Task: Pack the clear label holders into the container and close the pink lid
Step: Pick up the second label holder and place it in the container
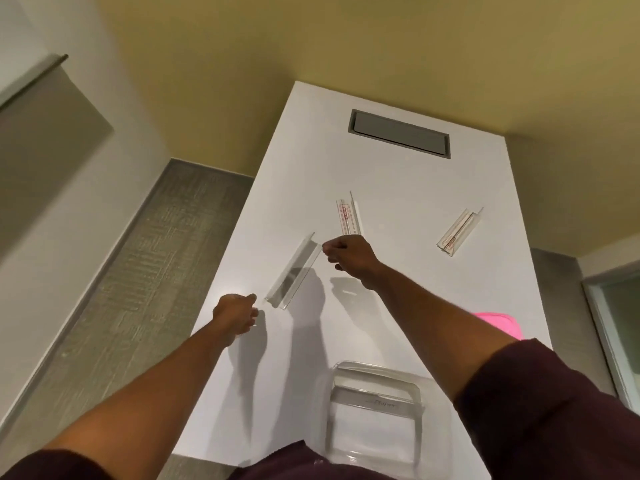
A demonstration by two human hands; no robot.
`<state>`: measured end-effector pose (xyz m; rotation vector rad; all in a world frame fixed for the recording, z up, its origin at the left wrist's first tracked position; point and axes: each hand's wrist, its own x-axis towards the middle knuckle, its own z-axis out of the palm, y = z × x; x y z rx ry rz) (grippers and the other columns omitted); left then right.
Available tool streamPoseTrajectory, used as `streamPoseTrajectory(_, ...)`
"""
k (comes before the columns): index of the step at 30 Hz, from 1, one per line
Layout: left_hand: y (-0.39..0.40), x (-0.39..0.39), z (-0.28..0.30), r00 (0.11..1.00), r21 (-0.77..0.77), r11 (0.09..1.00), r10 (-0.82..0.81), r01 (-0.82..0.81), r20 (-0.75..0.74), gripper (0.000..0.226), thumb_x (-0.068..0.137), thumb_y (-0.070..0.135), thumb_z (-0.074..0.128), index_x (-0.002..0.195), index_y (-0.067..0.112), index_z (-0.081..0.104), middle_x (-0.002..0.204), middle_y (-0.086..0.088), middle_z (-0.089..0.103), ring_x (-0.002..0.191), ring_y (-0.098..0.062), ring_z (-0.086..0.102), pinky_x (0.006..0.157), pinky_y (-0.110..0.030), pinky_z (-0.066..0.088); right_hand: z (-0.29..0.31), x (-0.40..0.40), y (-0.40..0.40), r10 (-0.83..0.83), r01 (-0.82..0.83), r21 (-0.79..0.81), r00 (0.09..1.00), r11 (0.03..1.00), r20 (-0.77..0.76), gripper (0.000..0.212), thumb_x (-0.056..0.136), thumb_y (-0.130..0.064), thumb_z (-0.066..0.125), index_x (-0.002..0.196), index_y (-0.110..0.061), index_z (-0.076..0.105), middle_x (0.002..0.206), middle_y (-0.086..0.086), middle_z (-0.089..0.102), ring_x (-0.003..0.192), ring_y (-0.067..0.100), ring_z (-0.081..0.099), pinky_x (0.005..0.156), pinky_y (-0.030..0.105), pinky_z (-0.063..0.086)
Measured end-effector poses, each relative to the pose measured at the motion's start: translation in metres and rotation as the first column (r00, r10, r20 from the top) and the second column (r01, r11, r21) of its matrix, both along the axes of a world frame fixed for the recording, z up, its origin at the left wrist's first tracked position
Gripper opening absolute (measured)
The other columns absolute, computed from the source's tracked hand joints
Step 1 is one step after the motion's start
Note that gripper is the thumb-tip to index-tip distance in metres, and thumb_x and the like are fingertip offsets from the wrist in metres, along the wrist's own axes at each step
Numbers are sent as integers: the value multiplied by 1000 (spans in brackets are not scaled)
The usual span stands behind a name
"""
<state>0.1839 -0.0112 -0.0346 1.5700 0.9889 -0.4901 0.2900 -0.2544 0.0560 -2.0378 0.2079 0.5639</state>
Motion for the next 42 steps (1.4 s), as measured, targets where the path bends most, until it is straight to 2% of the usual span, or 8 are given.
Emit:
streamPoseTrajectory(2,2,5,-8,998,-83,996,24,-28,-52,23,94,27,62,86,6,62,79,-14,70,54,-21,58,55,-27,50,-7,19,17,61,-60,-59,998,996,19,12,91,-21,68,81,-20,72,82,-5,65,77,12,57,77,33,50)
streamPoseTrajectory(6,1,9,-24,993,-173,983,51,-69,-105,25,94,29,62,92,4,65,84,-16,74,67,-28,66,69,-37,60,-24,45,40,146,-138,-211,989,968,23,41,93,-26,69,130,-12,64,128,1,62,113,19,63,101,31,47)
streamPoseTrajectory(11,-5,13,-31,986,-288,945,131,-156,-106,15,94,17,59,88,4,61,79,-18,65,69,-31,57,66,-40,59,-44,66,57,265,-265,-361,963,894,-50,56,94,-27,66,146,-12,50,151,11,47,131,28,54,109,35,42)
streamPoseTrajectory(20,-8,15,-40,974,-418,881,172,-220,-150,9,85,-2,63,79,-8,66,69,-22,63,62,-31,56,74,-44,51,-72,75,74,244,-233,-425,969,875,-29,32,95,-20,62,125,-12,67,137,7,61,123,26,60,109,40,46)
streamPoseTrajectory(25,-9,13,-41,972,-354,907,193,-228,-132,7,81,-8,65,79,-1,63,78,-20,62,70,-33,62,77,-38,53,-73,74,74,192,-149,-426,980,892,59,7,89,-22,68,85,-17,72,95,-1,72,88,16,67,81,30,49)
streamPoseTrajectory(28,-8,13,-36,974,-340,913,211,-226,-79,17,88,-10,62,89,7,59,88,-15,66,72,-26,68,69,-33,62,-66,67,66,164,-88,-423,975,902,149,9,86,-17,70,94,-18,74,101,-3,73,95,15,66,86,31,52)
streamPoseTrajectory(34,-9,17,-19,981,-192,963,195,-190,8,34,79,-13,68,107,6,64,105,-14,68,79,-29,69,85,-42,62,-50,35,32,-53,103,-252,979,962,198,23,81,-11,70,101,-23,70,79,0,71,86,22,72,85,43,57)
streamPoseTrajectory(42,-27,-1,11,973,214,976,-77,29,218,27,84,4,69,110,12,68,108,-4,67,95,-22,64,65,-20,46,-37,-37,-27,-74,82,-117,995,990,72,42,84,-4,76,124,-16,70,76,5,66,78,19,68,95,41,56)
